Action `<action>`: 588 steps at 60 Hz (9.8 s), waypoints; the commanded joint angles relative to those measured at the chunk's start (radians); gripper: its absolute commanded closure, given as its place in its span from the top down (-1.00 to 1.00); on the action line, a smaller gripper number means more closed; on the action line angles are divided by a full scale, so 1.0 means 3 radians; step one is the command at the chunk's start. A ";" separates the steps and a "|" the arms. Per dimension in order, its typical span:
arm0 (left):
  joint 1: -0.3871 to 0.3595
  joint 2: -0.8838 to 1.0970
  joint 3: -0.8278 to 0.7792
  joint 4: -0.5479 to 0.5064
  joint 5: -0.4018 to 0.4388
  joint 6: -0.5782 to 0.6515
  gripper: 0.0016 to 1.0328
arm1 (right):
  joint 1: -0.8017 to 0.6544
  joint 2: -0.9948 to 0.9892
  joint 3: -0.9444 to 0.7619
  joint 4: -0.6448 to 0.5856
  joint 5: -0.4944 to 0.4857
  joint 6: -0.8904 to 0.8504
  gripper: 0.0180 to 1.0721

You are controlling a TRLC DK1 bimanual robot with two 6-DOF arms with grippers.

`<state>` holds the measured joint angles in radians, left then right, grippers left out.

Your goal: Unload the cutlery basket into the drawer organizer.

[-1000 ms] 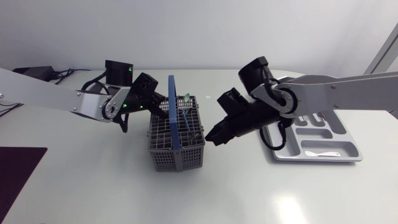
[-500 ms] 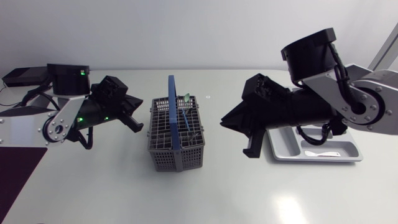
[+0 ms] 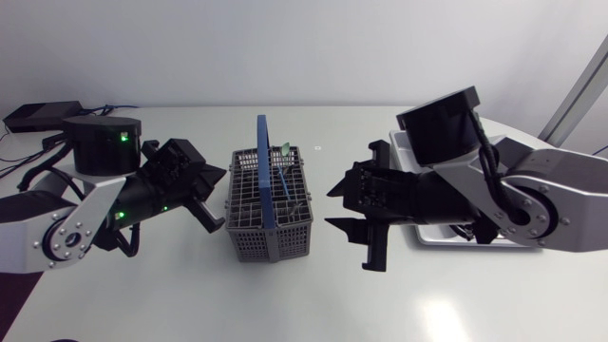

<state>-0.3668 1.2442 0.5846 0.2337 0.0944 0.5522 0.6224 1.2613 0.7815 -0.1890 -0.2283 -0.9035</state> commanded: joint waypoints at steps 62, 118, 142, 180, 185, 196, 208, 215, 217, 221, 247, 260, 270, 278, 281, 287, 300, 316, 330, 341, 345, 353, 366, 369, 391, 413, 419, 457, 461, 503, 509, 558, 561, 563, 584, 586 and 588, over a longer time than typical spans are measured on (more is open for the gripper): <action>-0.1554 -0.0762 0.0772 -0.1147 -0.1399 0.0230 -0.94 | 0.0231 0.0280 -0.0094 0.0558 0.0459 -0.0501 0.20; -0.1441 -0.1095 0.0613 -0.1346 -0.1414 0.0251 -0.94 | 0.0630 0.0745 0.0197 0.0778 0.0904 -0.1120 -0.84; -0.1457 -0.1064 0.0649 -0.1336 -0.1414 0.0246 -0.94 | 0.0697 0.0433 0.0136 0.0620 0.0996 -0.1120 -0.87; -0.1682 -0.0778 0.0731 -0.1265 -0.1153 -0.0015 -0.94 | 0.0855 -0.0671 0.0320 -0.0203 0.1231 -0.0874 -0.87; -0.1666 -0.0701 0.0751 -0.1265 -0.1031 -0.0092 -0.93 | 0.0855 -0.0809 0.0402 -0.0347 0.1221 -0.0747 -0.87; -0.1666 -0.0640 0.0833 -0.1265 -0.0857 -0.0169 -0.80 | 0.0850 -0.1065 0.0417 -0.0439 0.1206 -0.0583 -0.87; -0.1687 -0.0624 0.1073 -0.1515 -0.0627 -0.0296 -0.62 | 0.0850 -0.1239 0.0519 -0.0587 0.1129 -0.0414 -0.87; -0.1733 -0.0594 0.1186 -0.1633 -0.0545 -0.0373 -0.54 | 0.0850 -0.1285 0.0570 -0.0623 0.1104 -0.0373 -0.87; -0.1748 -0.0583 0.1206 -0.1658 -0.0540 -0.0383 -0.54 | 0.0855 -0.1290 0.0586 -0.0633 0.1104 -0.0363 -0.87; -0.1794 -0.0573 0.1257 -0.1709 -0.0509 -0.0434 -0.54 | 0.0855 -0.1300 0.0617 -0.0664 0.1099 -0.0327 -0.87; -0.1861 -0.0471 0.1349 -0.1786 -0.0361 -0.0598 -0.54 | 0.0952 -0.1280 0.0852 -0.0745 0.1022 -0.0072 -0.87; -0.1861 -0.0430 0.1354 -0.1755 -0.0361 -0.0608 -0.54 | 0.1009 -0.1244 0.0908 -0.0761 0.1022 -0.0010 -0.87; -0.1850 -0.0420 0.1344 -0.1725 -0.0361 -0.0603 -0.54 | 0.1009 -0.1239 0.0908 -0.0781 0.1022 0.0005 -0.87; -0.1835 -0.0404 0.1308 -0.1679 -0.0361 -0.0603 -0.55 | 0.1014 -0.1239 0.0898 -0.0791 0.1022 0.0026 -0.87; -0.1835 -0.0394 0.1303 -0.1663 -0.0361 -0.0603 -0.55 | 0.1014 -0.1239 0.0893 -0.0791 0.1022 0.0026 -0.87; -0.1835 -0.0384 0.1308 -0.1658 -0.0361 -0.0608 -0.58 | 0.1014 -0.1239 0.0898 -0.0797 0.1022 0.0026 -0.87; -0.1794 -0.0374 0.1308 -0.1648 -0.0361 -0.0649 -0.89 | 0.1014 -0.1239 0.0882 -0.0797 0.1022 0.0036 -0.87; -0.1748 -0.0374 0.1283 -0.1648 -0.0361 -0.0649 -0.94 | 0.1014 -0.1239 0.0877 -0.0797 0.1022 0.0036 -0.87; -0.1743 -0.0353 0.1268 -0.1633 -0.0381 -0.0654 -0.94 | 0.1004 -0.1249 0.0847 -0.0756 0.1027 0.0046 -0.86; -0.1738 -0.0363 0.1273 -0.1633 -0.0489 -0.0654 -0.94 | 0.0973 -0.1259 0.0826 -0.0648 0.1037 0.0118 -0.79; -0.1738 -0.0369 0.1273 -0.1612 -0.0535 -0.0670 -0.94 | 0.0958 -0.1264 0.0816 -0.0587 0.1053 0.0159 -0.67; -0.1677 -0.0384 0.1283 -0.1561 -0.0596 -0.0705 -0.94 | 0.0901 -0.1254 0.0847 -0.0556 0.1053 0.0322 0.24; -0.1590 -0.0461 0.1283 -0.1433 -0.0642 -0.0818 -0.94 | 0.0513 -0.1198 0.0903 -0.0520 0.0812 0.0951 0.60; -0.1590 -0.0476 0.1293 -0.1392 -0.0642 -0.0869 -0.94 | 0.0324 -0.1142 0.0918 -0.0531 0.0613 0.1202 0.60; -0.1380 -0.0399 0.1457 -0.1336 -0.0335 -0.1396 -0.94 | 0.0093 -0.0641 0.1061 -0.0326 0.0025 0.2408 0.44; -0.1170 -0.0108 0.1738 -0.1433 -0.0003 -0.1713 -0.94 | 0.0155 -0.0293 0.1389 -0.0106 -0.0057 0.2828 0.21; -0.1150 -0.0067 0.1784 -0.1444 0.0033 -0.1764 -0.94 | 0.0160 -0.0211 0.1460 -0.0111 -0.0057 0.2858 0.17; -0.1094 0.0081 0.1932 -0.1515 0.0094 -0.1887 -0.94 | 0.0078 0.0075 0.1644 -0.0106 -0.0108 0.3042 -0.42; -0.1083 0.0081 0.1937 -0.1515 0.0099 -0.1897 -0.94 | 0.0088 0.0096 0.1649 -0.0122 -0.0108 0.3042 -0.49; -0.0991 0.0061 0.1958 -0.1490 0.0125 -0.1922 -0.56 | 0.0073 0.0126 0.1665 -0.0229 -0.0333 0.3042 -0.89; -0.0925 0.0025 0.1983 -0.1490 0.0125 -0.1917 0.18 | 0.0017 0.0106 0.1665 -0.0265 -0.0369 0.3022 -0.89; -0.0045 -0.0742 0.1206 -0.1807 0.0176 -0.1186 0.90 | -0.2325 0.0162 0.1061 -0.1773 -0.1371 -0.0787 -0.88; 0.0001 -0.0778 0.1150 -0.1817 0.0176 -0.1161 0.90 | -0.2484 0.0208 0.0995 -0.1865 -0.1371 -0.1094 -0.88; 0.0021 -0.0808 0.1104 -0.1822 0.0176 -0.1135 0.90 | -0.2601 0.0249 0.0928 -0.1870 -0.1356 -0.1289 -0.88; 0.0159 -0.0982 0.0853 -0.1832 0.0176 -0.1053 0.90 | -0.3476 0.0781 0.0412 -0.1512 -0.1023 -0.2909 -0.89; 0.0154 -0.0987 0.0848 -0.1832 0.0176 -0.1053 0.90 | -0.3517 0.0837 0.0397 -0.1420 -0.0998 -0.2966 -0.89; 0.0154 -0.0987 0.0838 -0.1832 0.0176 -0.1053 0.90 | -0.3573 0.0878 0.0386 -0.1354 -0.0972 -0.3053 -0.89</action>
<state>-0.3233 0.9646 0.8627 -0.3168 0.1493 0.2146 -0.4152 1.4921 0.9195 -0.6334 -0.5304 -1.7050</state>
